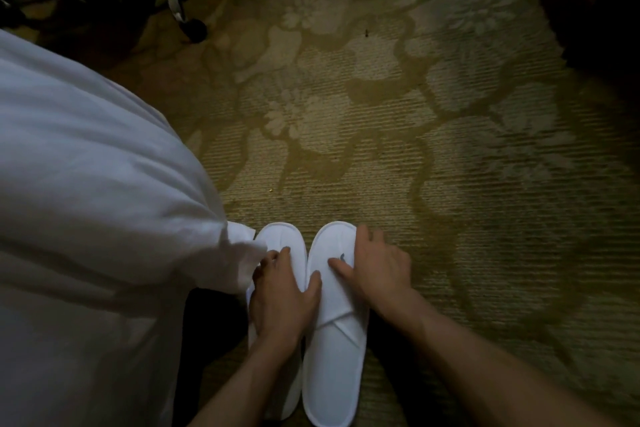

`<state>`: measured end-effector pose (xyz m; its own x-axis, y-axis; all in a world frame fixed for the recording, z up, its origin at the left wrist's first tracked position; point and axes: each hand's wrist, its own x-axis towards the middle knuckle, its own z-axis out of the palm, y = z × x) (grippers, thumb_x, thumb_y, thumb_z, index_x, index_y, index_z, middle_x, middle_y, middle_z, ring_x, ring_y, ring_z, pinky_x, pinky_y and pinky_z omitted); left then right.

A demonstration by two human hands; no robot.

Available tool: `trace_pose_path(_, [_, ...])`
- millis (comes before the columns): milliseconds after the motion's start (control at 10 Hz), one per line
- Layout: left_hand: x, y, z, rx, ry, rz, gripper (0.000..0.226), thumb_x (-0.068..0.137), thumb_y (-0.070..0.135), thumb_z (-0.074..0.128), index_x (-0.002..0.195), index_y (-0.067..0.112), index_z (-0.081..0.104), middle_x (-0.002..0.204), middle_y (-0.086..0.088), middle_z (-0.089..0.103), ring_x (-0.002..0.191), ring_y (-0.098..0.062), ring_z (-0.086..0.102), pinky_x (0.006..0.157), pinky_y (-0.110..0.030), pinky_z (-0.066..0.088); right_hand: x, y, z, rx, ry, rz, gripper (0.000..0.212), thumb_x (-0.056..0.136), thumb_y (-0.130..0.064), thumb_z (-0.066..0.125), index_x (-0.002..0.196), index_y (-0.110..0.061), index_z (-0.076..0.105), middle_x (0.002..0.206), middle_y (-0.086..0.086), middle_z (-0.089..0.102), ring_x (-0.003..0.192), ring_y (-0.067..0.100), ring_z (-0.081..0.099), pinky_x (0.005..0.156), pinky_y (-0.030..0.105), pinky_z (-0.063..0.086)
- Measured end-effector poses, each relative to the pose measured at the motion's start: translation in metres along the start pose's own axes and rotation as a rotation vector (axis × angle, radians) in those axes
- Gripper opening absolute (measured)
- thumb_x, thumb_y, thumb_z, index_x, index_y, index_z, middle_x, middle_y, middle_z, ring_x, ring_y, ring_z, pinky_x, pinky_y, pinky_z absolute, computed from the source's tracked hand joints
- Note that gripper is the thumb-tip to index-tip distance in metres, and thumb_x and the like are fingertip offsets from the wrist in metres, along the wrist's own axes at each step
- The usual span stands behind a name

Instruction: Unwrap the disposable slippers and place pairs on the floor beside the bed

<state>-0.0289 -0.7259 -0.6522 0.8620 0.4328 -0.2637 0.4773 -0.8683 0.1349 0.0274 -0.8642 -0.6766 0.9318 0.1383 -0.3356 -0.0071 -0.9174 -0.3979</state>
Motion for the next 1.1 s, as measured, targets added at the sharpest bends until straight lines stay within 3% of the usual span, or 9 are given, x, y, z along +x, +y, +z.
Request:
trace_pose_path(200, [-0.002, 0.003, 0.001, 0.070, -0.050, 0.013, 0.069, 0.088, 0.057, 0.049, 0.146, 0.023, 0.033, 0.153, -0.003, 0.028, 0.140, -0.027, 0.029, 0.108, -0.040, 0.038, 0.004, 0.002, 0.003, -0.021, -0.026, -0.014, 0.067, 0.085, -0.063, 0.053, 0.133, -0.018, 0.039, 0.128, 0.010, 0.052, 0.104, 0.031, 0.064, 0.068, 0.034, 0.034])
trace_pose_path(500, [-0.003, 0.011, 0.003, 0.073, -0.072, -0.035, 0.070, 0.089, 0.053, 0.050, 0.148, 0.022, 0.029, 0.157, -0.006, 0.021, 0.138, -0.030, 0.029, 0.103, -0.042, 0.039, 0.004, 0.003, -0.007, 0.057, -0.145, -0.011, 0.074, 0.087, -0.057, 0.054, 0.143, -0.014, 0.031, 0.137, 0.013, 0.046, 0.115, 0.035, 0.058, 0.087, 0.040, 0.047])
trace_pose_path(700, [-0.004, 0.007, 0.006, 0.067, -0.074, -0.020, 0.072, 0.088, 0.053, 0.049, 0.149, 0.022, 0.027, 0.157, -0.006, 0.019, 0.137, -0.029, 0.029, 0.102, -0.039, 0.039, -0.001, 0.000, -0.013, 0.048, -0.177, -0.012, 0.069, 0.088, -0.054, 0.056, 0.140, -0.014, 0.033, 0.136, 0.013, 0.045, 0.116, 0.036, 0.057, 0.089, 0.039, 0.047])
trace_pose_path(900, [-0.016, 0.006, 0.000, 0.003, -0.059, 0.011, 0.073, 0.089, 0.052, 0.048, 0.151, 0.021, 0.026, 0.156, -0.006, 0.028, 0.137, -0.028, 0.032, 0.104, -0.038, 0.037, -0.013, -0.001, -0.020, 0.066, -0.213, -0.007, 0.070, 0.091, -0.049, 0.057, 0.143, -0.011, 0.030, 0.145, 0.019, 0.036, 0.120, 0.039, 0.054, 0.092, 0.041, 0.046])
trace_pose_path(1100, [-0.059, 0.001, -0.021, -0.133, -0.067, -0.032, 0.063, 0.091, 0.047, 0.053, 0.146, 0.020, 0.037, 0.149, -0.006, 0.041, 0.135, -0.026, 0.038, 0.108, -0.039, 0.037, -0.050, -0.009, -0.042, 0.092, -0.225, 0.002, 0.055, 0.093, -0.041, 0.057, 0.135, -0.013, 0.036, 0.134, 0.017, 0.042, 0.116, 0.039, 0.055, 0.090, 0.044, 0.050])
